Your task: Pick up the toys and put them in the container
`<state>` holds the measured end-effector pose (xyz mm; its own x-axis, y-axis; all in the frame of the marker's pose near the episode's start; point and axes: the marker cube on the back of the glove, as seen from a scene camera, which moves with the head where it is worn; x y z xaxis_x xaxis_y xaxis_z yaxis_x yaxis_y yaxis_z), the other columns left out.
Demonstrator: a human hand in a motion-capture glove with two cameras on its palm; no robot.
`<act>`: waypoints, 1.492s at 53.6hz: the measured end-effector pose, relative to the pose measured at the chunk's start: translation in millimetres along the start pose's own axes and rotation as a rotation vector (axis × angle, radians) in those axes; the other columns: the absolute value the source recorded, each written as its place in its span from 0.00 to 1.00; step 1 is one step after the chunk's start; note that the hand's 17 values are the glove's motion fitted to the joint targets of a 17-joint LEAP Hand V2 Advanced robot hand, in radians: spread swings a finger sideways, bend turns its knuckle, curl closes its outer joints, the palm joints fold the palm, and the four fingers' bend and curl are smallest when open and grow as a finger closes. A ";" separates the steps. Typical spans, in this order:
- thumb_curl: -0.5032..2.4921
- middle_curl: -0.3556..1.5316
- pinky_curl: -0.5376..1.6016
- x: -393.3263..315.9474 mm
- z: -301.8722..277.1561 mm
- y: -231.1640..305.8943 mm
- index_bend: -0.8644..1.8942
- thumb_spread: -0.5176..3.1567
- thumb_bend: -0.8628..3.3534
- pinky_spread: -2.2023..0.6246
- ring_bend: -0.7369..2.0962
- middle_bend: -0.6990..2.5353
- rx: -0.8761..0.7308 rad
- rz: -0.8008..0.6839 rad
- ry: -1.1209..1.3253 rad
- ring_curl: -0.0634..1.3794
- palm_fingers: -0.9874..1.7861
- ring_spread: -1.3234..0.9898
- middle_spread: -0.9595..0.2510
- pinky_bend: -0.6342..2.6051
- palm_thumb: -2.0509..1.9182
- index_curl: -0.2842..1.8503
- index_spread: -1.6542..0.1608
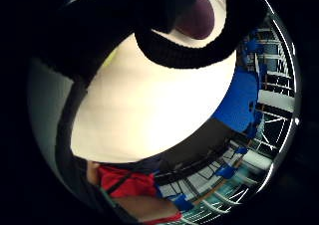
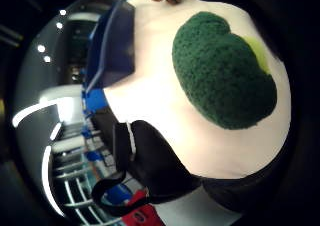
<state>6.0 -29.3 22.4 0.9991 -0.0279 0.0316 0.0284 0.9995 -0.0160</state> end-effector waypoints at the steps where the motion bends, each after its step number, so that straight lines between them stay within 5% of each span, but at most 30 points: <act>1: 0.20 0.29 0.40 -1.2 1.6 -1.8 0.38 0.43 0.18 0.81 0.30 0.26 -0.002 0.001 0.002 0.09 0.31 0.56 0.72 0.43 0.48 0.27 0.73; 30: 0.22 0.29 0.45 -12.4 47.4 -46.1 0.37 0.43 0.19 0.82 0.31 0.26 -0.096 0.028 0.085 0.10 0.31 0.59 0.74 0.56 0.50 0.28 0.72; 42: 0.24 0.31 0.44 -11.4 51.9 -49.4 0.35 0.47 0.21 0.81 0.41 0.28 -0.096 0.045 0.141 0.16 0.37 0.58 0.73 0.56 0.54 0.24 0.71; 62: 0.30 0.39 0.41 -12.0 40.3 -59.3 0.36 0.52 0.25 0.69 0.61 0.38 0.019 -0.085 0.127 0.28 0.60 0.41 0.54 0.51 0.63 0.23 0.69; 80: 0.37 0.44 0.43 -72.6 -51.6 -90.9 0.38 0.43 0.25 0.64 0.62 0.40 0.113 -0.151 0.043 0.33 0.64 0.35 0.44 0.52 0.68 0.26 0.69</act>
<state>-67.5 -119.0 -30.0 0.9842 -0.1761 -0.0173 0.1770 0.9793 0.0983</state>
